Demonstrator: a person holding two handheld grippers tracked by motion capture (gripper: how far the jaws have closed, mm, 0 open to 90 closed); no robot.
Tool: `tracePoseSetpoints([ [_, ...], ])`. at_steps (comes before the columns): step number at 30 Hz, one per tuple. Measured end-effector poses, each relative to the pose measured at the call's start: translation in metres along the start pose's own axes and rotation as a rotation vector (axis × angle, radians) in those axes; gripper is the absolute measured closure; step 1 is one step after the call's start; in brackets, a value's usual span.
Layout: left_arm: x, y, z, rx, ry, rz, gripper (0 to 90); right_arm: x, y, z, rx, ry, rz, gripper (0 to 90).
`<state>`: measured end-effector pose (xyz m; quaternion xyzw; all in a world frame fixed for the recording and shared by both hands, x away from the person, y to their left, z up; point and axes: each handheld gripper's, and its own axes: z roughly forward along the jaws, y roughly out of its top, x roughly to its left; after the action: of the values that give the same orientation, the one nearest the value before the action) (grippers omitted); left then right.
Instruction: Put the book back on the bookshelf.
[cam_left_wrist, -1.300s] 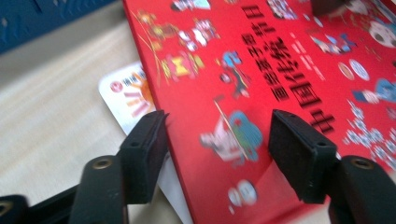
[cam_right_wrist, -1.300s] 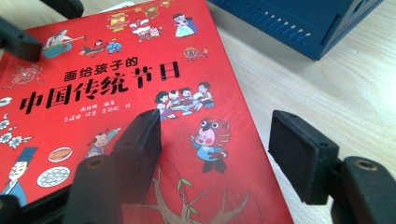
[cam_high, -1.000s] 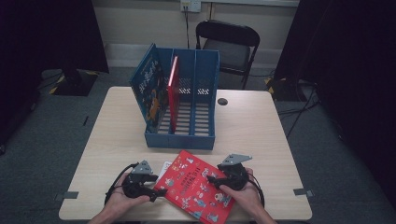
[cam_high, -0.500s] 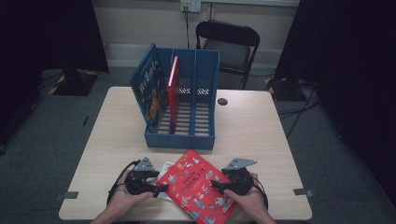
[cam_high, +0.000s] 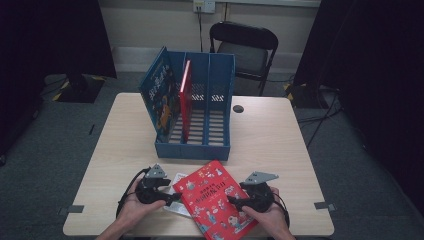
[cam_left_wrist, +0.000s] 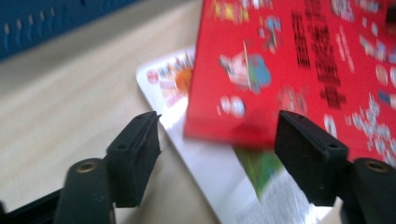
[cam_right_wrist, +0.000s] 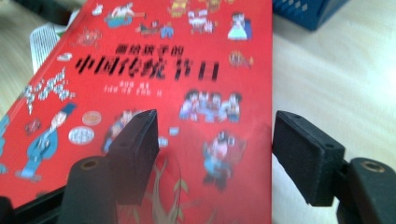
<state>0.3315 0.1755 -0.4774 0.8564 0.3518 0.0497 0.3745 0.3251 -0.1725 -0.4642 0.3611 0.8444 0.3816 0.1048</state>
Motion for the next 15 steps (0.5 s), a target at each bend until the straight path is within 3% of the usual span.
tracePoseSetpoints([
  [7, -0.001, -0.004, 0.003, -0.003, 0.105, -0.001, 29.9, -0.007, 0.019, 0.014, 0.016, 0.013, -0.034, 32.5],
  [15, 0.008, 0.0, 0.01, -0.016, 0.088, -0.024, 23.9, -0.008, 0.019, 0.025, 0.034, 0.009, -0.03, 29.5],
])
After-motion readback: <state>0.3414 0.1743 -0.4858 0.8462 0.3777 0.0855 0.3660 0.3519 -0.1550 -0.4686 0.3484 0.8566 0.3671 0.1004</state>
